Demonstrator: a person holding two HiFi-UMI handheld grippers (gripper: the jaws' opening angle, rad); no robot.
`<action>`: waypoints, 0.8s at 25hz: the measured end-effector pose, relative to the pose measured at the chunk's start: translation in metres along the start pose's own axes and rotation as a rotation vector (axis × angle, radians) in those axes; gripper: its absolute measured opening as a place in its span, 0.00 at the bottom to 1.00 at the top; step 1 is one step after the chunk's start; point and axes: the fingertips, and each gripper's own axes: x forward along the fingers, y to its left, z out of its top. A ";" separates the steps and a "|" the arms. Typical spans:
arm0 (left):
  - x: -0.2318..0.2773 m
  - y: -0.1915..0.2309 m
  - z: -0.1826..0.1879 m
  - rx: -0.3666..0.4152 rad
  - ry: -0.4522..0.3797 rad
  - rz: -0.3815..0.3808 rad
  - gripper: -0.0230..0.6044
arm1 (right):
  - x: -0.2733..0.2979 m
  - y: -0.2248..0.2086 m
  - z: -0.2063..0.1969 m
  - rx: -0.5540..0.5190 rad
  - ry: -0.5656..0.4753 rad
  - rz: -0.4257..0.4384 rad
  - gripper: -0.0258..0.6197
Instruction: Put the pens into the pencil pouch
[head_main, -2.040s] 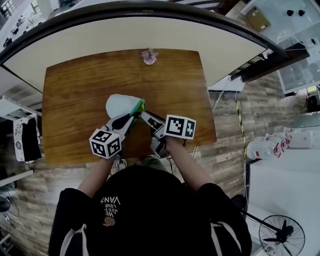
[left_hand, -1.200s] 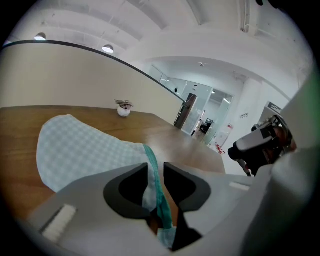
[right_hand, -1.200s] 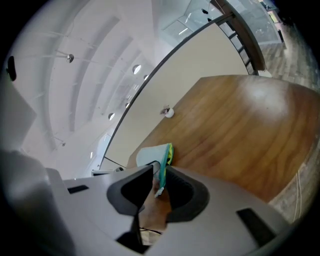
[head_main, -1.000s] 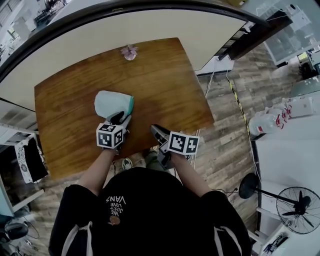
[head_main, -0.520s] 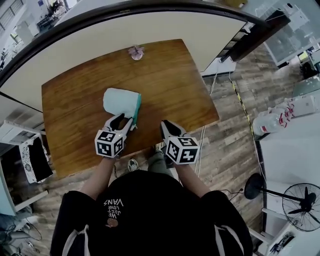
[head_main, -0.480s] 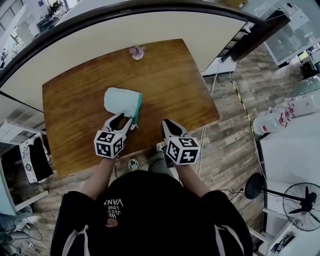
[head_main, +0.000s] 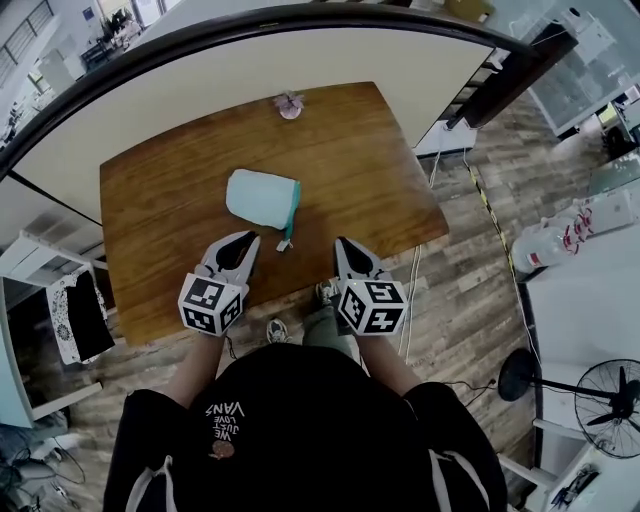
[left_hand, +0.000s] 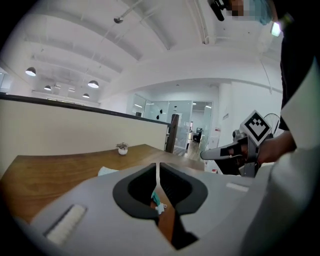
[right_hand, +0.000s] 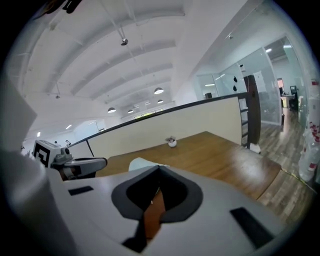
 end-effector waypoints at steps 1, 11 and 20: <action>-0.006 -0.001 0.005 0.004 -0.018 0.002 0.08 | -0.002 0.003 0.000 -0.002 -0.002 0.003 0.06; -0.041 -0.016 0.017 -0.019 -0.066 -0.041 0.06 | -0.016 0.035 -0.005 -0.008 -0.013 0.035 0.06; -0.053 -0.026 -0.004 0.019 -0.008 -0.052 0.05 | -0.015 0.050 -0.013 -0.035 0.015 0.045 0.06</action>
